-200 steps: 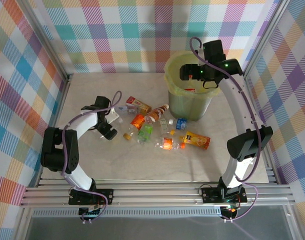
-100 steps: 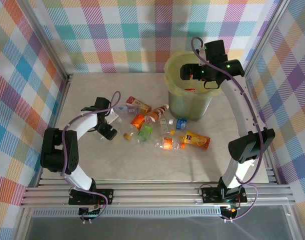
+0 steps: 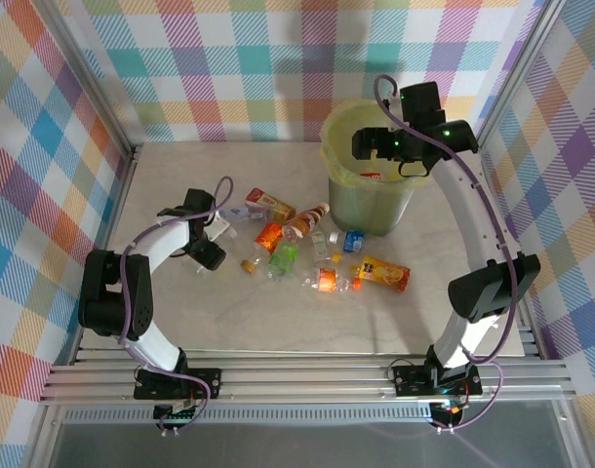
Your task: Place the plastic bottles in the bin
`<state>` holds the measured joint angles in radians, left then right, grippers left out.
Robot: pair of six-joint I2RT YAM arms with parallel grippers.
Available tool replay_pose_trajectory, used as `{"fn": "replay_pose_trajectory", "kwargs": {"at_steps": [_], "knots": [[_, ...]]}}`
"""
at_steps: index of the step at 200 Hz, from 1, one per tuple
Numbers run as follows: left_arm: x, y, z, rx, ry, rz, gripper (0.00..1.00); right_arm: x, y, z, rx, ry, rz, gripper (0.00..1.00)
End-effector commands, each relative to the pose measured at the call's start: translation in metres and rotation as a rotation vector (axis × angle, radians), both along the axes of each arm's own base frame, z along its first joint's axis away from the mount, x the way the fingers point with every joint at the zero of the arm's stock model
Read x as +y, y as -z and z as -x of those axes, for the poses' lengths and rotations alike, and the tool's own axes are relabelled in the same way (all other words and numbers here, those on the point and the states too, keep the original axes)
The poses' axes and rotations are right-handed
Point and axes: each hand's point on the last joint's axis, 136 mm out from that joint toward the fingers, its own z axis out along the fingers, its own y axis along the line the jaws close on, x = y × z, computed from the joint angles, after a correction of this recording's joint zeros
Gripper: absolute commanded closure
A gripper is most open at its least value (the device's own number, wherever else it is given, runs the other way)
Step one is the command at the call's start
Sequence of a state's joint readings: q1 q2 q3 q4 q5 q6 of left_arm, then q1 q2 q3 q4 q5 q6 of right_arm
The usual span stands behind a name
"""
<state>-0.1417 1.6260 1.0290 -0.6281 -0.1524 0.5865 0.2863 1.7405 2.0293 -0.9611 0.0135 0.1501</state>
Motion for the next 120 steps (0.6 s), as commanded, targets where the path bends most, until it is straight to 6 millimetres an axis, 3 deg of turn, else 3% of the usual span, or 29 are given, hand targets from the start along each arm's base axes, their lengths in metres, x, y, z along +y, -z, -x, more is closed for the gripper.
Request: {"fn": "replay_pose_trajectory", "kwargs": {"at_steps": [1,58,120], "knots": [[-0.003,-0.007,0.026,0.056,-0.028,0.055,0.22,0.002,-0.027,0.009,-0.064,-0.012,-0.05,0.0],[-0.002,-0.062,0.022,-0.12,-0.048,0.075,0.23,0.015,-0.049,0.029,-0.098,-0.071,-0.117,0.0],[-0.018,-0.156,0.005,-0.496,-0.045,0.227,0.23,0.052,-0.083,0.068,-0.163,-0.21,-0.327,0.0]]}}
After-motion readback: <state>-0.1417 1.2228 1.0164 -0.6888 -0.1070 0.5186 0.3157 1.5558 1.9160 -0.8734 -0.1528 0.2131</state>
